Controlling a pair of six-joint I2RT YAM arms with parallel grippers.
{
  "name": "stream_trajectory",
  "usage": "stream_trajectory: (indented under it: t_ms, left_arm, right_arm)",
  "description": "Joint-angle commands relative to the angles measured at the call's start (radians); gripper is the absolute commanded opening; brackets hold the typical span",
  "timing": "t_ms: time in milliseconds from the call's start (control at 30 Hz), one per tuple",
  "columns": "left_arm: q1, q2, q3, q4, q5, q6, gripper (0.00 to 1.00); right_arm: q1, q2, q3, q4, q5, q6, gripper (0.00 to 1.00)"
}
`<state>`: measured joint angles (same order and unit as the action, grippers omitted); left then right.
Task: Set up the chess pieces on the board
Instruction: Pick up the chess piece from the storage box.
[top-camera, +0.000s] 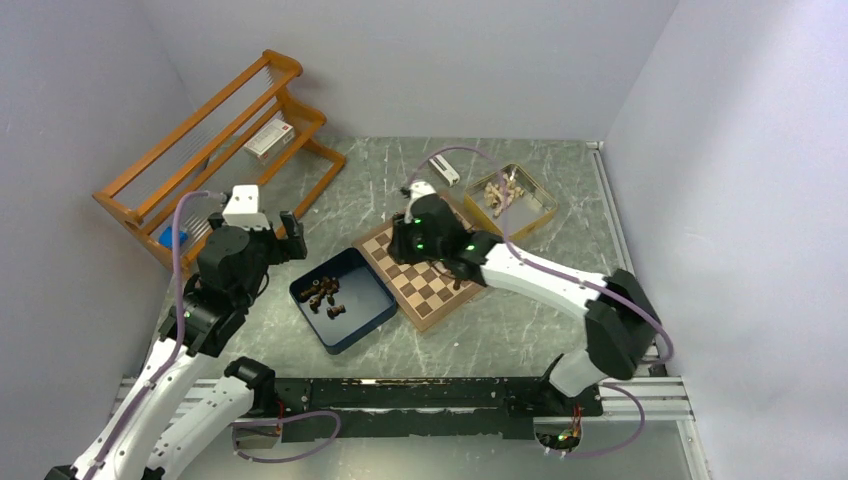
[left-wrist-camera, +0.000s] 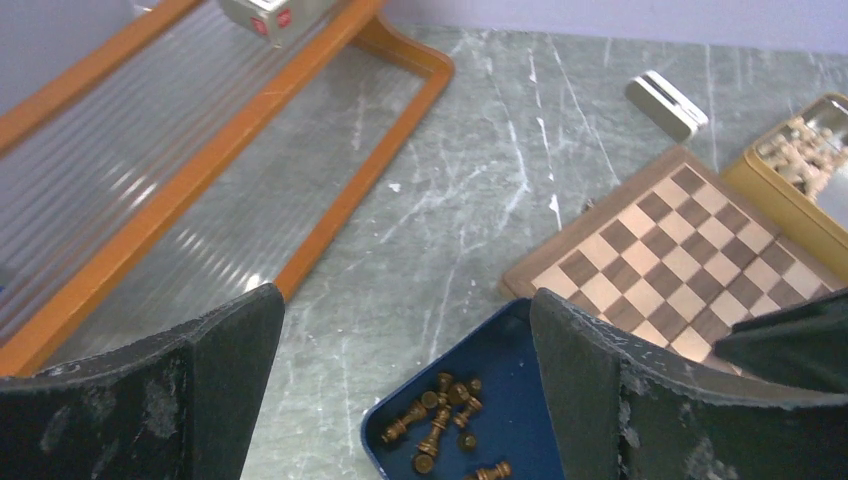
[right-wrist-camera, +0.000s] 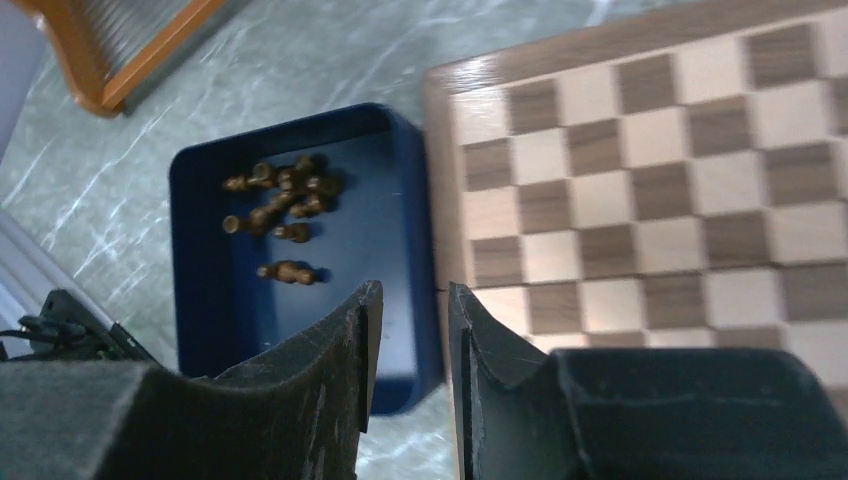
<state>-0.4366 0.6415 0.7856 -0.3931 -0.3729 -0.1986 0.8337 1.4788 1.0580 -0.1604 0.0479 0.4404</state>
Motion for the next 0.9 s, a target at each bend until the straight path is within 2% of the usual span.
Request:
stream_trajectory:
  t_ms: [0, 233, 433, 867]
  left_arm:
    - [0.000, -0.062, 0.016, -0.010, -0.148, -0.023, 0.98]
    - [0.001, -0.100, 0.019, -0.018, -0.201, -0.030, 0.98]
    - [0.000, -0.100, 0.017, -0.014, -0.195, -0.029, 0.98]
    - [0.000, -0.104, 0.029, -0.027, -0.202, -0.033, 0.98]
  right_arm:
    - [0.105, 0.152, 0.110, 0.027, 0.003, 0.015, 0.34]
    - [0.231, 0.329, 0.225, 0.061, -0.028, 0.021, 0.34]
    - [0.297, 0.449, 0.342, 0.004, -0.012, 0.028, 0.31]
    - [0.345, 0.595, 0.477, -0.085, 0.013, 0.022, 0.30]
